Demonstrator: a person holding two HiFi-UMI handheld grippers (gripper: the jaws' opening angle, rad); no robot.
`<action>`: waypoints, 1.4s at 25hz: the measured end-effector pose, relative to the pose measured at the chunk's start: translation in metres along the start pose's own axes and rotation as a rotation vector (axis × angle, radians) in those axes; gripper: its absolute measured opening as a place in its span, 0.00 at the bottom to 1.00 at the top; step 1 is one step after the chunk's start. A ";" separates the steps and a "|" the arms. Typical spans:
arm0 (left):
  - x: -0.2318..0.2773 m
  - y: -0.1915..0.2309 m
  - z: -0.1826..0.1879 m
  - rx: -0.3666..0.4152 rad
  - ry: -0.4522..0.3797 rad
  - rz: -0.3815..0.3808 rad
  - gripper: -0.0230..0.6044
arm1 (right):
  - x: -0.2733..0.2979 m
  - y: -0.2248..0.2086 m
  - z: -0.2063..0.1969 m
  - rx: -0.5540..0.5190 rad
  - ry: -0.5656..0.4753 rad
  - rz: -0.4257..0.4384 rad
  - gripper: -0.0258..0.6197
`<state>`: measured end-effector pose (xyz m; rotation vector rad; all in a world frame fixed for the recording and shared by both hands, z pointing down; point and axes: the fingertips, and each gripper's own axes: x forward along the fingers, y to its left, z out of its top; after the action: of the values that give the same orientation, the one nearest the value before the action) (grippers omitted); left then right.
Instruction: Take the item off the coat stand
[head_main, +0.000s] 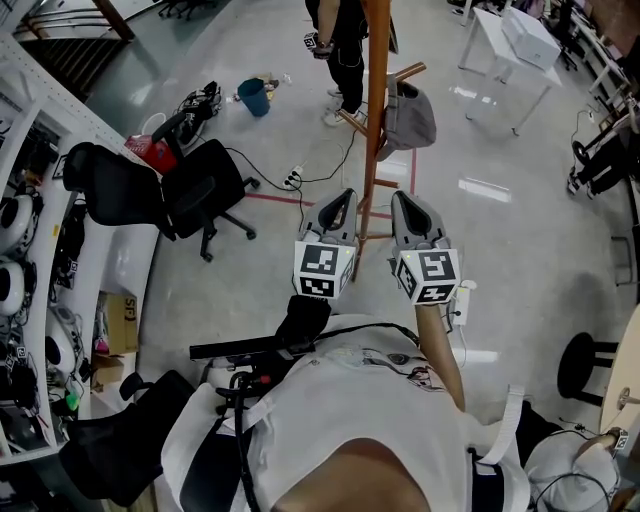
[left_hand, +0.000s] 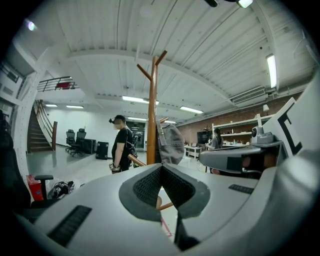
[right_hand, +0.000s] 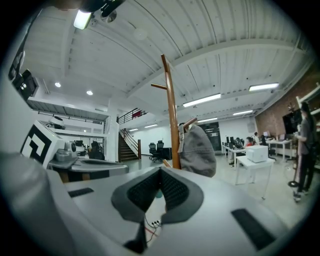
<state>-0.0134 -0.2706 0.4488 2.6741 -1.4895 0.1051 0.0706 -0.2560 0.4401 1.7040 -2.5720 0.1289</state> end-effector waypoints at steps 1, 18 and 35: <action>0.001 0.001 0.000 0.000 0.001 0.001 0.04 | 0.002 -0.001 0.000 0.000 0.000 0.001 0.05; 0.009 0.014 0.000 0.007 -0.005 0.028 0.04 | 0.025 -0.048 0.030 -0.056 -0.072 -0.033 0.05; 0.011 0.026 -0.008 0.001 0.025 0.055 0.04 | 0.086 -0.122 0.050 -0.194 0.020 -0.047 0.28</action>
<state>-0.0302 -0.2927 0.4590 2.6233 -1.5567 0.1425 0.1499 -0.3867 0.4031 1.6813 -2.4369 -0.1013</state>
